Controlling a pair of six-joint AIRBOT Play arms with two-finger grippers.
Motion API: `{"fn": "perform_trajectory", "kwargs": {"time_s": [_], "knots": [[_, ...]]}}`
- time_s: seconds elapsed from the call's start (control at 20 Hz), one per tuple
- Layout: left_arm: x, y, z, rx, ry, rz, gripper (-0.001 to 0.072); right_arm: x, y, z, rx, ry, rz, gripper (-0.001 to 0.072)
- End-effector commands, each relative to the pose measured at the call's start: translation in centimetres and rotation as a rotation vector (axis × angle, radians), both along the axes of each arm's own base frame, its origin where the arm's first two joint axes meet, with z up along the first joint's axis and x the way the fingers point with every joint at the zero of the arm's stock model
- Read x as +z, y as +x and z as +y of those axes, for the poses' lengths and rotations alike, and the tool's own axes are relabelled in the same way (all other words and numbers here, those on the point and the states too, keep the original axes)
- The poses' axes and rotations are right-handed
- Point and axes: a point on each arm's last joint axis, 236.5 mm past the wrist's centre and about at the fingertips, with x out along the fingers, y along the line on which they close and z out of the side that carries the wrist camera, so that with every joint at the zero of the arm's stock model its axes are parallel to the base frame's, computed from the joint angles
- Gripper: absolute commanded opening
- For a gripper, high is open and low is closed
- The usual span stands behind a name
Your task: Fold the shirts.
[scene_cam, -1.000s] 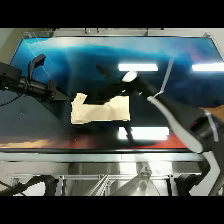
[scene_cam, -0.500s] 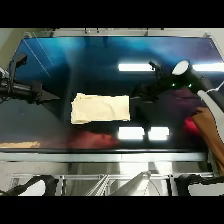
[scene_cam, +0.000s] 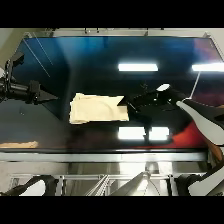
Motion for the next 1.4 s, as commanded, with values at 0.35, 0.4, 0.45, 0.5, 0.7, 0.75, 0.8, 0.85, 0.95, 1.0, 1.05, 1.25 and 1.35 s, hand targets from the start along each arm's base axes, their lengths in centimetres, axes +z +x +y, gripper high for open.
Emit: {"fn": "perform_trajectory", "kwargs": {"time_s": [0.35, 0.4, 0.45, 0.5, 0.7, 0.75, 0.8, 0.85, 0.95, 1.0, 1.05, 1.25, 1.35], "knots": [[0.0, -0.3, 0.0, -0.007, -0.001, 0.007, 0.0022, 6.1, 0.5, -0.1, 0.029, 0.049, -0.098, 0.0017], [0.0, -0.3, 0.0, -0.007, -0.001, 0.007, 0.0022, 8.8, 0.9, -2.0, 0.029, 0.030, -0.134, 0.0017], [0.0, -0.3, 0.0, -0.007, -0.001, 0.007, 0.0022, 11.5, 1.4, -4.4, 0.015, -0.010, -0.178, 0.0017], [0.0, -0.3, 0.0, -0.008, -0.001, 0.007, 0.0022, 14.3, 2.1, -8.0, -0.036, -0.081, -0.224, 0.0016], [0.0, -0.8, -0.1, -0.041, -0.001, 0.001, 0.0022, 23.5, 1.4, -26.7, -0.479, -0.376, -0.285, 0.0016], [0.0, -0.8, -0.2, -0.047, 0.000, -0.003, 0.0022, 24.5, -0.6, -31.1, -0.590, -0.435, -0.247, 0.0017], [0.0, -0.8, -0.2, -0.052, 0.001, -0.010, 0.0022, 24.7, -3.5, -35.6, -0.703, -0.515, -0.174, 0.0017], [0.0, -0.7, -0.1, -0.054, 0.002, -0.014, 0.0022, 24.2, -7.2, -39.8, -0.806, -0.614, -0.068, 0.0017], [0.0, -0.4, -0.1, -0.055, 0.009, -0.038, 0.0022, 22.8, -15.4, -45.3, -0.920, -0.800, 0.166, 0.0017], [-0.1, -0.1, 0.0, -0.054, 0.013, -0.052, 0.0022, 22.0, -19.6, -46.9, -0.953, -0.866, 0.296, 0.0017], [-0.1, 0.2, 0.1, -0.052, 0.018, -0.069, 0.0022, 20.8, -23.0, -47.9, -0.971, -0.899, 0.415, 0.0017], [-0.1, 0.4, 0.2, -0.044, 0.022, -0.076, 0.0022, 14.8, -31.0, -46.9, -0.975, -0.827, 0.755, 0.0017], [-0.1, 0.3, 0.2, -0.046, 0.022, -0.074, 0.0022, 12.4, -32.9, -46.0, -0.967, -0.799, 0.839, 0.0018]]}}
